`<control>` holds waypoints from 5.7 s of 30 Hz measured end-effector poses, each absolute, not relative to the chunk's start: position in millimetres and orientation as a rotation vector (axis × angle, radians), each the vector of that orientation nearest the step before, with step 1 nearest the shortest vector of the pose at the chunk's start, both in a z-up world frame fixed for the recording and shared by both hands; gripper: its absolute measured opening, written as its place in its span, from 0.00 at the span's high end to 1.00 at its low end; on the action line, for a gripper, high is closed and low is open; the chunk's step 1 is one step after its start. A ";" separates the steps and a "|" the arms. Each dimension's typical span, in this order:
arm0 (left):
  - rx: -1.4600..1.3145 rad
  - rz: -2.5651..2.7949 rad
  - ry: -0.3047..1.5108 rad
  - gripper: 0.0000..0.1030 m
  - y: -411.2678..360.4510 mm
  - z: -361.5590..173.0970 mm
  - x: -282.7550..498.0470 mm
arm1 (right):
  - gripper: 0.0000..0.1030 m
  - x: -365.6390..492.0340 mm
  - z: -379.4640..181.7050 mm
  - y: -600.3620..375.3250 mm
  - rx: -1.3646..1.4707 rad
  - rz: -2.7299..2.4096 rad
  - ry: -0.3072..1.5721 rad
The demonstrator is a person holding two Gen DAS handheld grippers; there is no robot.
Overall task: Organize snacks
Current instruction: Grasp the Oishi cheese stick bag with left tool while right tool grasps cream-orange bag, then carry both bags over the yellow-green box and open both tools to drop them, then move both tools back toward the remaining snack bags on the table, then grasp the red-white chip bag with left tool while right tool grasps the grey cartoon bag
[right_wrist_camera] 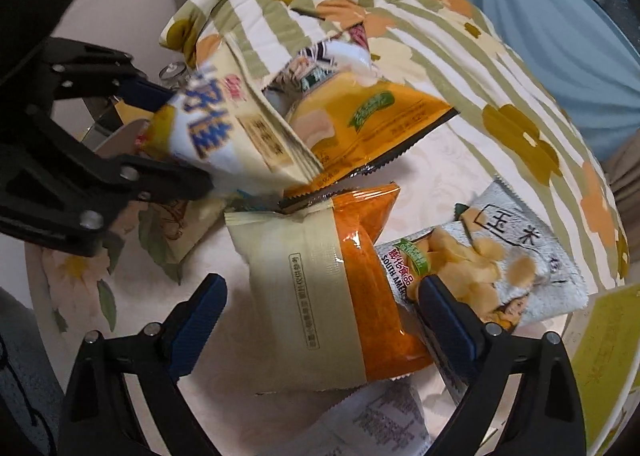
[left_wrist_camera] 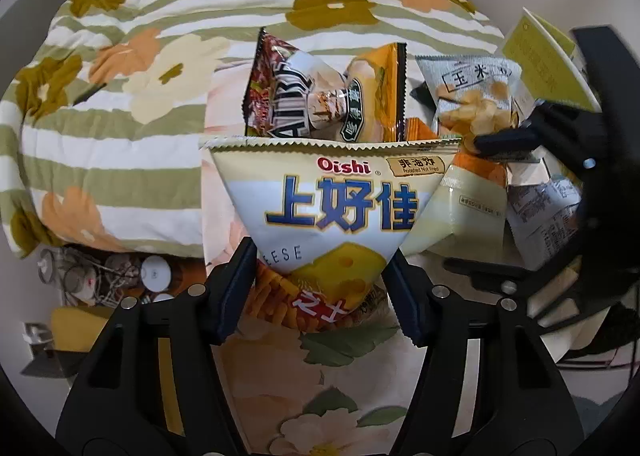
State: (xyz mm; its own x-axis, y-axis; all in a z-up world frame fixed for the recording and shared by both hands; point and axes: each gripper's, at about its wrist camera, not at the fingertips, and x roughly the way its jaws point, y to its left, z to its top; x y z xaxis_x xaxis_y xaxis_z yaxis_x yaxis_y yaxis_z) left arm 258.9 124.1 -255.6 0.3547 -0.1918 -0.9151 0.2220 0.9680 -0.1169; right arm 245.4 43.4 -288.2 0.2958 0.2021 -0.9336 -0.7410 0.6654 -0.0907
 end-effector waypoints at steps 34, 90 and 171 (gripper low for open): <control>-0.062 -0.293 1.026 0.47 142.0 -156.7 230.0 | 0.40 207.0 -223.1 26.6 -0.355 0.557 1.028; -0.074 -0.335 0.949 0.01 -215.8 -128.4 184.8 | 0.40 133.7 -138.4 -365.6 0.174 0.052 0.854; -0.161 -0.343 1.153 0.01 135.6 -228.5 341.2 | 0.05 248.6 -205.3 -69.7 0.196 0.036 0.998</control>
State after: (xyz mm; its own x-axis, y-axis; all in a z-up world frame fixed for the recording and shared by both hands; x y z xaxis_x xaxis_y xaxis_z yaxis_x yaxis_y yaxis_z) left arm 341.2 135.6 -228.5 0.3615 -0.3468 -0.8655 0.1825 0.9366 -0.2990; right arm 248.6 -69.7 -205.3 0.5426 0.1195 -0.8314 0.0601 0.9818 0.1804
